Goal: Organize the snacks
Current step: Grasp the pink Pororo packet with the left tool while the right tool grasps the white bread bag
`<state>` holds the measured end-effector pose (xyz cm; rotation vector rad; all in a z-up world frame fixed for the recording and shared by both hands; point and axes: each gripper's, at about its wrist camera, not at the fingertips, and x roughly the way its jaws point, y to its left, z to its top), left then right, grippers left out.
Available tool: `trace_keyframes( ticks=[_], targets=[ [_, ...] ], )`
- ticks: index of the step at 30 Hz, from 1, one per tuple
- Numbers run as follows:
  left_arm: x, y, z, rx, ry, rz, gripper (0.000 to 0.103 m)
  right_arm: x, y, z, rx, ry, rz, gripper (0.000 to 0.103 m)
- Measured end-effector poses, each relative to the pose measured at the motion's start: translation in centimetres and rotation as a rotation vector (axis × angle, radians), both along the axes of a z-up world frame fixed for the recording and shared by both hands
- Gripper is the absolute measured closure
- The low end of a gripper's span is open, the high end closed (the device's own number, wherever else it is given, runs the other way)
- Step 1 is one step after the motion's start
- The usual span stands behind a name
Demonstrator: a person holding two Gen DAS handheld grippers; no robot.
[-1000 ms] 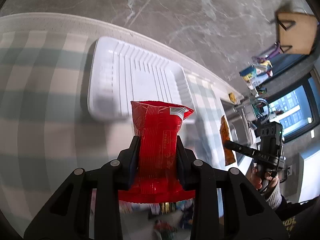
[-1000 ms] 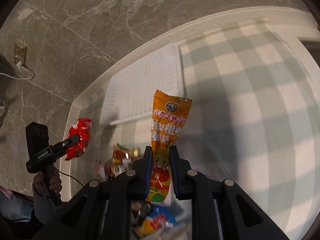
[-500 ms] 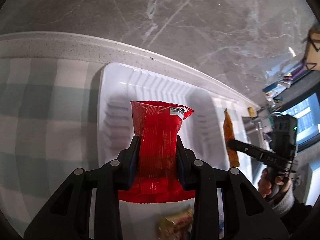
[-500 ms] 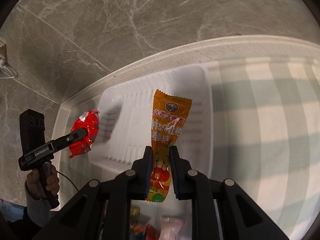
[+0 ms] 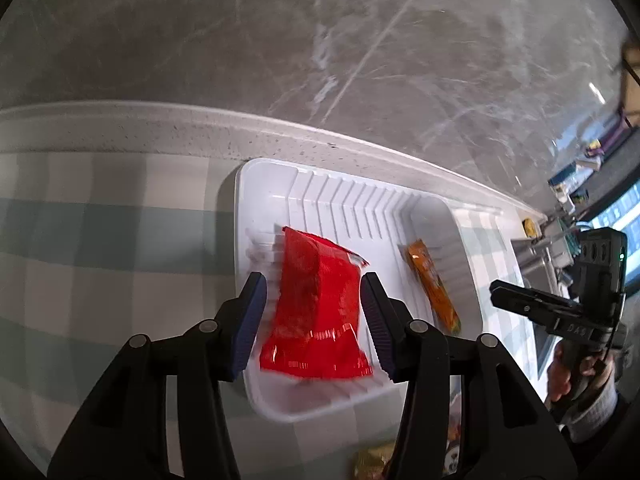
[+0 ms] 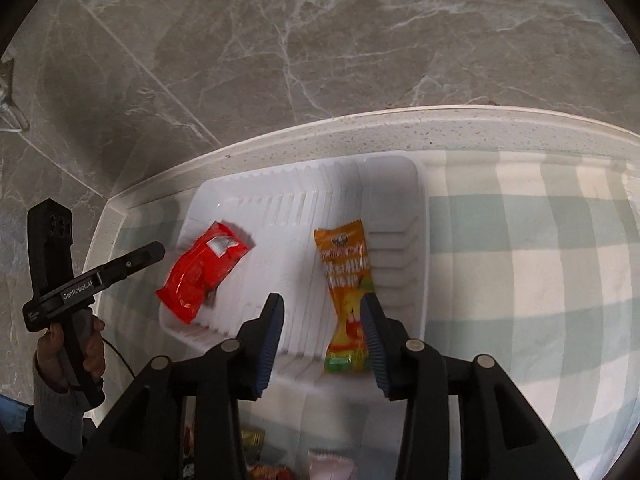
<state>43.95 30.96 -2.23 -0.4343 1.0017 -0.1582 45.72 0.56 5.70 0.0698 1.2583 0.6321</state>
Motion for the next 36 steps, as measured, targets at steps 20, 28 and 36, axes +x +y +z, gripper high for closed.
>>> trace_keyframes(
  ticks=[20,28,36],
  targets=[
    [-20.1,-5.8,0.9,0.216,0.018,-0.229,0.055,-15.4,-10.1,5.3,0.059,-0.011,-0.106,0.046],
    [-23.9,-6.5,-0.6,0.306,0.055,-0.285,0.055,-21.0,-14.4,1.1,0.061,0.157,-0.196,0.045],
    [-24.3,-7.2,-0.8,0.377,0.063,-0.344,0.055,-24.7,-15.1,-2.4,0.162,0.346,-0.25,0.043]
  ],
)
